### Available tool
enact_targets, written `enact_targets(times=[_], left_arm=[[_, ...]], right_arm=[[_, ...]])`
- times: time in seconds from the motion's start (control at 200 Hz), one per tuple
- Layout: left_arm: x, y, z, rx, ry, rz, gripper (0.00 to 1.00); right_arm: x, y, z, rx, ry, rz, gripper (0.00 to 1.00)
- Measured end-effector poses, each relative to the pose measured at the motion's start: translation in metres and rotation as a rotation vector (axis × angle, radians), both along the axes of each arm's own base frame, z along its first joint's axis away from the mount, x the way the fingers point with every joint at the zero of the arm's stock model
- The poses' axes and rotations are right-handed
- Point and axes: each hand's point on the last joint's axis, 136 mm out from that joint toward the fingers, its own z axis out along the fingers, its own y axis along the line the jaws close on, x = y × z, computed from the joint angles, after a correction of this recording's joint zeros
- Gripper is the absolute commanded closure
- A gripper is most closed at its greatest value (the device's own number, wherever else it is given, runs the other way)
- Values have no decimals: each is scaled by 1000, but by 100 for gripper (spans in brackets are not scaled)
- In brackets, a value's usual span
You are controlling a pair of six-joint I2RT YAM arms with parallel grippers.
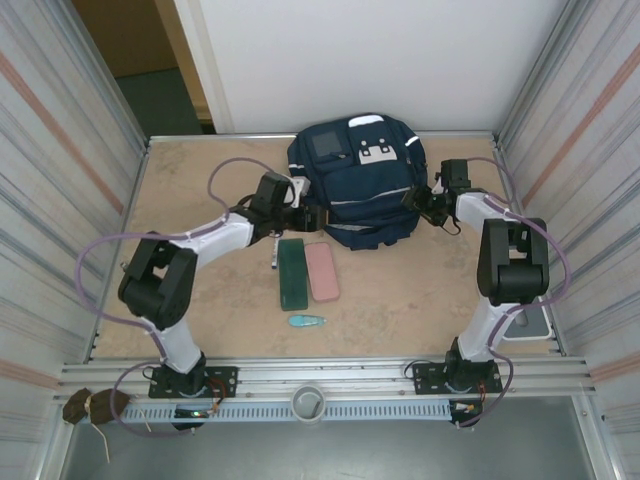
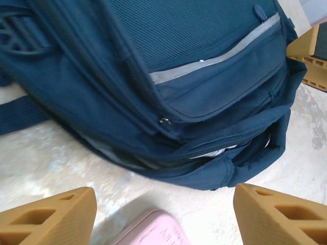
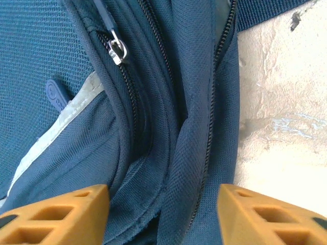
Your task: Pack the student bag
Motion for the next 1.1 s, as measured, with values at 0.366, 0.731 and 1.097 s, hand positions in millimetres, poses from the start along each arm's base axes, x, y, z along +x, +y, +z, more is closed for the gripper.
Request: enact_targets(times=[0.366, 0.731, 1.097], left_arm=[[6, -18, -33, 29, 71, -29, 29], [30, -25, -49, 41, 92, -16, 30], [81, 4, -52, 47, 104, 62, 30]], right_arm=[[-2, 1, -8, 31, -7, -8, 84], [-25, 19, -4, 104, -40, -9, 94], [-43, 85, 5, 133, -56, 79, 91]])
